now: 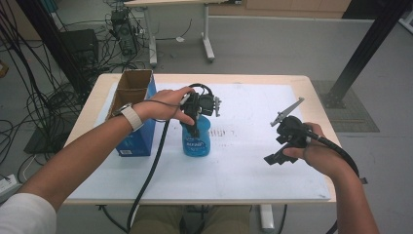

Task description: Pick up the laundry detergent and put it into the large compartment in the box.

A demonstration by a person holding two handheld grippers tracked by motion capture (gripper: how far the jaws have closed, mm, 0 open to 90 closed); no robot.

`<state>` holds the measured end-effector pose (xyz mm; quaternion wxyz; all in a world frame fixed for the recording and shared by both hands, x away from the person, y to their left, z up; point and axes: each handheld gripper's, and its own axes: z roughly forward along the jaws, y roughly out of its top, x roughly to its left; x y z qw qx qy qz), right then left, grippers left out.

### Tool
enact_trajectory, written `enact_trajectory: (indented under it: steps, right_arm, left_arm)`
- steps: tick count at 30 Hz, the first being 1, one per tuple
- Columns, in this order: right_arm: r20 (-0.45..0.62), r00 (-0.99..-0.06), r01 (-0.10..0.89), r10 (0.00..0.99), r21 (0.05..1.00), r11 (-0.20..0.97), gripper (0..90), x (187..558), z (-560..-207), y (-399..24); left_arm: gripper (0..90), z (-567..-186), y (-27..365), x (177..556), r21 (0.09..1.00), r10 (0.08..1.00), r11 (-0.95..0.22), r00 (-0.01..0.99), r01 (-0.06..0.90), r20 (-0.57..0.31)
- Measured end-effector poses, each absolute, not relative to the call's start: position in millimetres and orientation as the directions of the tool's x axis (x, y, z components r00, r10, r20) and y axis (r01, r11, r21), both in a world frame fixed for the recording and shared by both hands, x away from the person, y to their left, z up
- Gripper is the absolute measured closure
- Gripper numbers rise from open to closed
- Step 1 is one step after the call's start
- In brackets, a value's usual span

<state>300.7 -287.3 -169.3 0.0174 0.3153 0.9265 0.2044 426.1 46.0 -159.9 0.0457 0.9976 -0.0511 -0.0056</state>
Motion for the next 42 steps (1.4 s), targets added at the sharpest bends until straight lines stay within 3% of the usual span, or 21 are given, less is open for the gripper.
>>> enact_trajectory:
  steps: [42]
  right_arm:
    - [0.094,-0.802,0.575,0.589,0.386,0.721,12.6,301.4,-167.7,-284.6]
  left_arm:
    - [37.5,-160.6,43.8,425.6,0.083,-0.094,-0.992,0.995,-0.093,-0.012]
